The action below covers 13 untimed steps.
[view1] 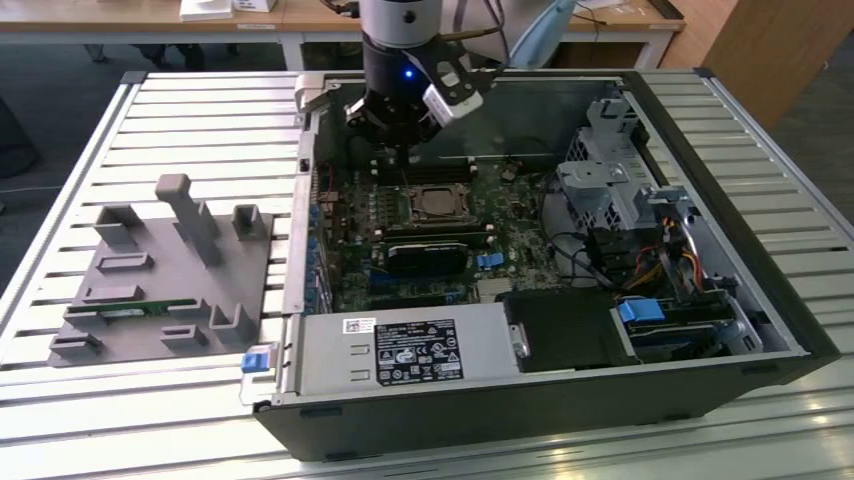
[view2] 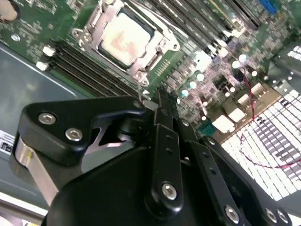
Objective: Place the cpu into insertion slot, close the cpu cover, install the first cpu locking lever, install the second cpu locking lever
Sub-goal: 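Install the first cpu locking lever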
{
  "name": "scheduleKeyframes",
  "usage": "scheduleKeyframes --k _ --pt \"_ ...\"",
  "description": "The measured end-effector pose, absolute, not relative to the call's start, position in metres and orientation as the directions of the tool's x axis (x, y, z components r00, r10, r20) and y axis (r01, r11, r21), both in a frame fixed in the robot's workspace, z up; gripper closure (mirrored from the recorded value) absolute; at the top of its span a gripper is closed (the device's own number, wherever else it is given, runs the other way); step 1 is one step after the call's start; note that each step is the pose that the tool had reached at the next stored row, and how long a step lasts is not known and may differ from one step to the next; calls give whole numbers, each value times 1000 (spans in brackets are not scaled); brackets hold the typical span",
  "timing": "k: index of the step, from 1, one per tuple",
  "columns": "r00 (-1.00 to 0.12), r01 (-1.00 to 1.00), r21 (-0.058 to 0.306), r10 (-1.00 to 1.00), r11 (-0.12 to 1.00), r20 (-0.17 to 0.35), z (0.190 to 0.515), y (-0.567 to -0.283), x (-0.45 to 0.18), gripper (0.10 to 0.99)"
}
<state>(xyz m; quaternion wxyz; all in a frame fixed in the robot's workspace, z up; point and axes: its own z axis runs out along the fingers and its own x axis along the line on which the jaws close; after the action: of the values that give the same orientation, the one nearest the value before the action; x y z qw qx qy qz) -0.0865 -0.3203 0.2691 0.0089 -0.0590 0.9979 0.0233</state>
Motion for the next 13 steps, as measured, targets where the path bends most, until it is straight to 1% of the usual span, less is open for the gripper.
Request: scheduleKeyframes --k 7,13 --pt "-993 -116 46 -116 992 -21 267 -319 -98 980" --pt "-994 -112 46 -111 993 -21 260 -310 -101 980"
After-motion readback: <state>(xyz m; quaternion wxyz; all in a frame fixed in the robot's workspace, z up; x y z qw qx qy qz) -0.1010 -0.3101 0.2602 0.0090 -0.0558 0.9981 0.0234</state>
